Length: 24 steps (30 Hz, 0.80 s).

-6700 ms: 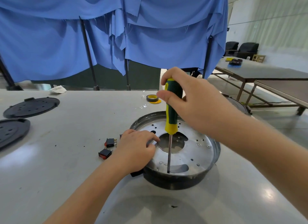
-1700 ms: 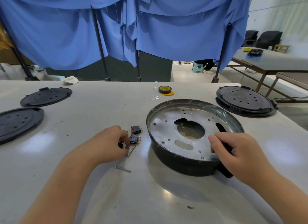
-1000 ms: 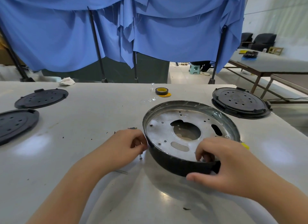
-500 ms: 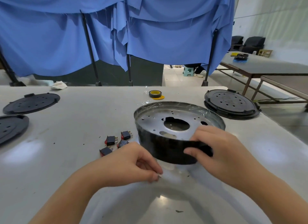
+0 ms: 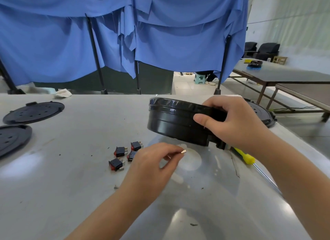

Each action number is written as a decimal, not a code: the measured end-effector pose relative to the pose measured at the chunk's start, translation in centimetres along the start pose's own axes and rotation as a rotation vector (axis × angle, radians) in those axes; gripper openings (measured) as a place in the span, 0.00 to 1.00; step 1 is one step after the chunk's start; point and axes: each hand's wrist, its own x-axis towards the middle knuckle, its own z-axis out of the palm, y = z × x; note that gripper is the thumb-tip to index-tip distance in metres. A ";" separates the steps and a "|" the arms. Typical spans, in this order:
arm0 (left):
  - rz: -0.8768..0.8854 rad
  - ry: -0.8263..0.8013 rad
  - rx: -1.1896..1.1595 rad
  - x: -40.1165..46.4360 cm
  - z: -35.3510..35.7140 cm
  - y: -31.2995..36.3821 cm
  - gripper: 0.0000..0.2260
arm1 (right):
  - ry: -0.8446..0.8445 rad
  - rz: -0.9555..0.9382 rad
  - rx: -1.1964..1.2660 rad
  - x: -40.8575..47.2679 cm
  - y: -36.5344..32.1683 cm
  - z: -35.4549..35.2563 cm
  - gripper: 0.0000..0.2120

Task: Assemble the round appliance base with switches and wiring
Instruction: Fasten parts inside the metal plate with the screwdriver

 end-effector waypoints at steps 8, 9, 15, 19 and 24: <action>0.124 0.200 0.153 0.0 -0.3 -0.4 0.03 | 0.020 0.020 0.001 0.0 -0.5 0.4 0.04; 0.128 0.209 0.168 0.1 -0.3 -0.5 0.03 | 0.019 0.027 0.009 0.0 -0.5 0.3 0.04; 0.181 0.237 0.224 0.2 -0.3 -1.1 0.02 | 0.034 0.045 0.062 -0.5 -0.3 0.2 0.04; 0.263 0.229 0.262 0.2 -0.1 -1.3 0.03 | 0.036 0.053 0.077 -0.8 -0.2 0.4 0.06; 0.362 0.240 0.354 0.5 -0.2 -1.6 0.02 | 0.055 0.054 0.096 -1.1 -0.2 0.5 0.06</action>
